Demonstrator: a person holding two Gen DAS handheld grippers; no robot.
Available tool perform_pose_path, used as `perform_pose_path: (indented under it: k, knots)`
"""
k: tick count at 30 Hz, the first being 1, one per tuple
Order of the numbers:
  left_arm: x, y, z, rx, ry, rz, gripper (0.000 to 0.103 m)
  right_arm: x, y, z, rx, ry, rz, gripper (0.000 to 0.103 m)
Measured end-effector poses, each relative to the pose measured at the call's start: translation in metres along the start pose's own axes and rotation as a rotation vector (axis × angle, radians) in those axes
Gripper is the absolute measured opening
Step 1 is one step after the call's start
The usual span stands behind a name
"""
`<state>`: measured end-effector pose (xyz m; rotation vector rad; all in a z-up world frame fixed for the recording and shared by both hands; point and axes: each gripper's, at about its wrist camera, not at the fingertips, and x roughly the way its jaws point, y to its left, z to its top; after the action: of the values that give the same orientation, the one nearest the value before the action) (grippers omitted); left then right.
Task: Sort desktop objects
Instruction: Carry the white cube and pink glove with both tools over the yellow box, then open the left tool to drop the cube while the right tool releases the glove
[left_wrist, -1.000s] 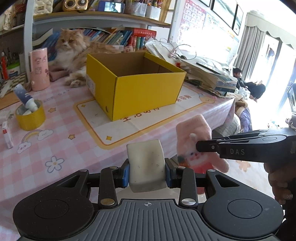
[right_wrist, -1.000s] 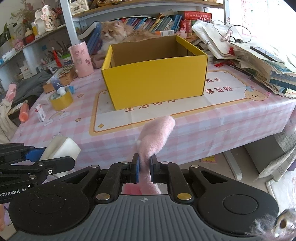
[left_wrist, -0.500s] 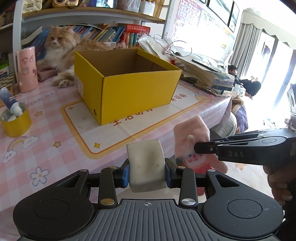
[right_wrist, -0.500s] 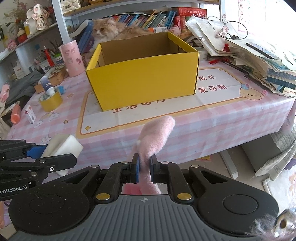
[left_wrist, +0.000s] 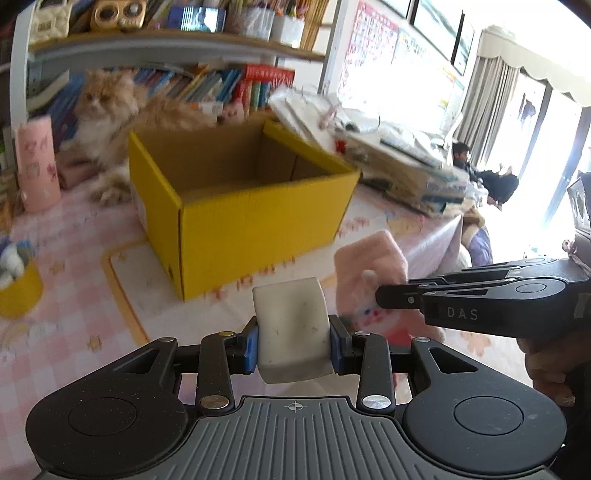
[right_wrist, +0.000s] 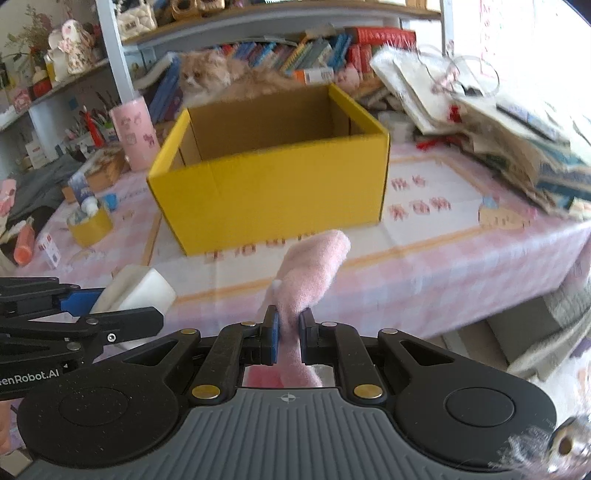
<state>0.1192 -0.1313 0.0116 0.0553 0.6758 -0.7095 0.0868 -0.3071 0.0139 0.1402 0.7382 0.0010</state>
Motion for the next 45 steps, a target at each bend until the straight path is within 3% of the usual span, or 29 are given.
perform_pose_path:
  k: [13, 20, 30, 37, 45]
  knots:
    - [0.002, -0.008, 0.081, -0.017, -0.205, 0.059, 0.035, -0.011, -0.015, 0.098, -0.142, -0.267, 0.13, 0.01]
    - [0.017, -0.008, 0.119, -0.007, -0.282, 0.143, 0.035, 0.006, -0.032, 0.142, -0.187, -0.328, 0.202, 0.01]
    - [0.086, 0.026, 0.16, -0.044, -0.21, 0.284, 0.035, 0.09, -0.053, 0.189, -0.296, -0.211, 0.263, 0.01]
    - [0.135, 0.042, 0.182, 0.01, -0.071, 0.33, 0.036, 0.147, -0.051, 0.212, -0.452, -0.09, 0.265, 0.01]
    - [0.169, 0.055, 0.173, 0.002, 0.077, 0.382, 0.037, 0.199, -0.038, 0.213, -0.633, 0.088, 0.245, 0.011]
